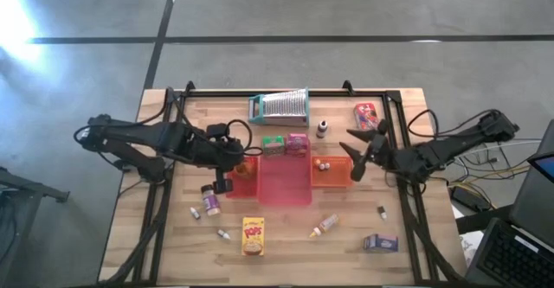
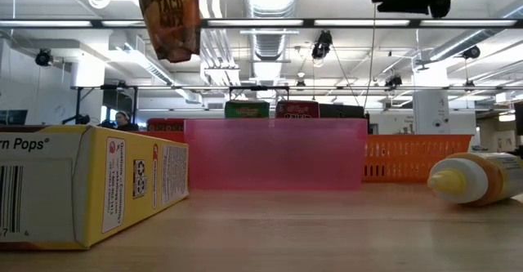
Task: Pick & Place Kitchen Items
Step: Put the orange spice bag into the red bin
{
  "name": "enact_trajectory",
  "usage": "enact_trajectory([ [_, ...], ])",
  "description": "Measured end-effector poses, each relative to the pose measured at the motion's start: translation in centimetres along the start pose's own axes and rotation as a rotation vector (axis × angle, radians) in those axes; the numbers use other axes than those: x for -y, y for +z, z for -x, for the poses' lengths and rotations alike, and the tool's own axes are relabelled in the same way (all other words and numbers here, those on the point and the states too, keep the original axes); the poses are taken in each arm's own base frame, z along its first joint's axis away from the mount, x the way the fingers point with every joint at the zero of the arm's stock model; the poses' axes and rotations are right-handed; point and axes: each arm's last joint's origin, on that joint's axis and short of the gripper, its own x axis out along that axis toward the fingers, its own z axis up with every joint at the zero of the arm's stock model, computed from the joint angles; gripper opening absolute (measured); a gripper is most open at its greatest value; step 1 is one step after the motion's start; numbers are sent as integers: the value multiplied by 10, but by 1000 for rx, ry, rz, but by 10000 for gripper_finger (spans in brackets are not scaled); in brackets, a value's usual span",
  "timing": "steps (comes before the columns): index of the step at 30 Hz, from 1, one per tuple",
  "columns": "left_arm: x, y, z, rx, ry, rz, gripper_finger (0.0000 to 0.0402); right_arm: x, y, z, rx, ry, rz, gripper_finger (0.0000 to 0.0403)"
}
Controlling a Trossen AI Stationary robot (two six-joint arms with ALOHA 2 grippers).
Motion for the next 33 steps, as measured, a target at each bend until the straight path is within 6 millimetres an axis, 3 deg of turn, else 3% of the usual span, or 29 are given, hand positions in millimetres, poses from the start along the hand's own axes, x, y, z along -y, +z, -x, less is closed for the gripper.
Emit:
enact_trajectory([
  [9,3,1,-7,-44,-51,-3,0,-7,-11,-16,-54,-47,68,167],
  [24,19,7,-52,-190,-40,-89,0,-12,-16,-19,-80,-1,91,112],
  [33,20,-6,-71,-244,-17,-106,0,-12,-17,-19,-86,2,99,90],
])
